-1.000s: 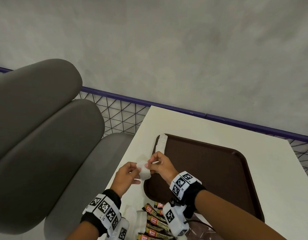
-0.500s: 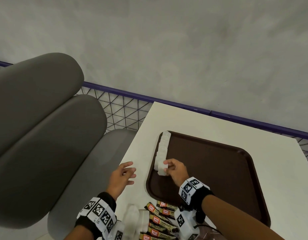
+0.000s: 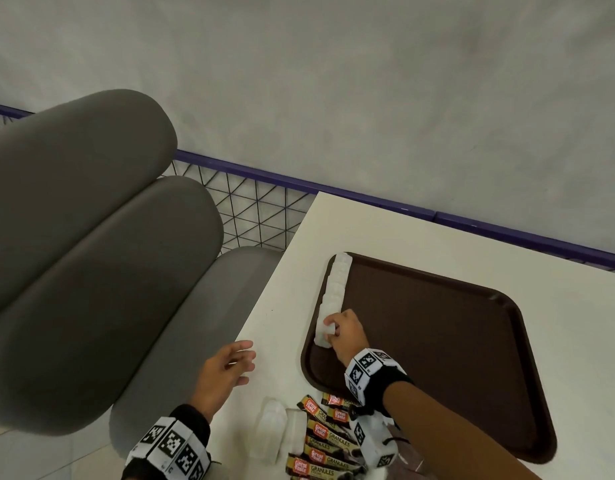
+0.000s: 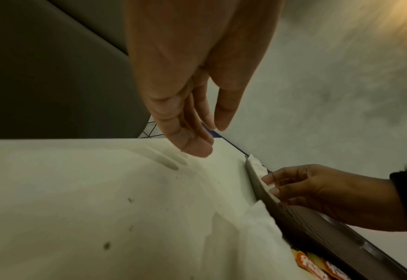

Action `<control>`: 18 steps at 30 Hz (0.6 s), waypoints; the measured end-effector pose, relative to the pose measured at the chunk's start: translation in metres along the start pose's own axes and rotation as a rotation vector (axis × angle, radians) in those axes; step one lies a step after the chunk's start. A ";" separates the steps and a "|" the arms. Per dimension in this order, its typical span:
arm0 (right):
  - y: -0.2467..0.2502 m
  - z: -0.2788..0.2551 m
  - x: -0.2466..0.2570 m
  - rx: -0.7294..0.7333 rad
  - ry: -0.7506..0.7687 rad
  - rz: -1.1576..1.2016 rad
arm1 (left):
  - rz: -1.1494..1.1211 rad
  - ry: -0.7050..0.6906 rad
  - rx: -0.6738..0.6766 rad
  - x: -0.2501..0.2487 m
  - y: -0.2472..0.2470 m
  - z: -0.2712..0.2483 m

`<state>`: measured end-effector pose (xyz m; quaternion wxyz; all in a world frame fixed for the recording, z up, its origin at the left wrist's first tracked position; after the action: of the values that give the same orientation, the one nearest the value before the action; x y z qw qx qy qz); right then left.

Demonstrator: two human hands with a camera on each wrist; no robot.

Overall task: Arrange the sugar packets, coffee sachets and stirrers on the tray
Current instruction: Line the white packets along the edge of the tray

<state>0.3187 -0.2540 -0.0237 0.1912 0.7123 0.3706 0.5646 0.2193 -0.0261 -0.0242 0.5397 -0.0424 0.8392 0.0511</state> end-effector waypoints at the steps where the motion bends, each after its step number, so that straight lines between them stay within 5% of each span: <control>1: 0.000 -0.001 0.001 0.007 0.005 -0.025 | 0.008 0.002 0.010 0.001 -0.001 -0.001; 6: 0.010 -0.016 0.012 0.005 0.041 -0.187 | 0.082 -0.025 0.085 0.000 -0.003 -0.013; 10: 0.011 -0.045 0.033 -0.001 0.218 -0.245 | 0.204 -0.056 0.152 0.000 0.016 -0.030; 18: -0.039 -0.093 0.048 0.313 0.417 -0.443 | 0.582 -0.090 0.250 0.022 0.025 -0.067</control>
<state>0.2227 -0.2065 0.0084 0.1174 0.5045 0.6296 0.5790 0.1467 -0.0103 -0.0152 0.5399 0.2684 0.7912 0.1019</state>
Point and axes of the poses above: each hand's wrist, its own z-axis towards the middle knuckle, its own y-axis out of the back of the hand, x = y × z, the point moved 8 cm from there along z, towards the middle knuckle, and after that the axes turned 4 degrees about x, right-handed, at the moved point
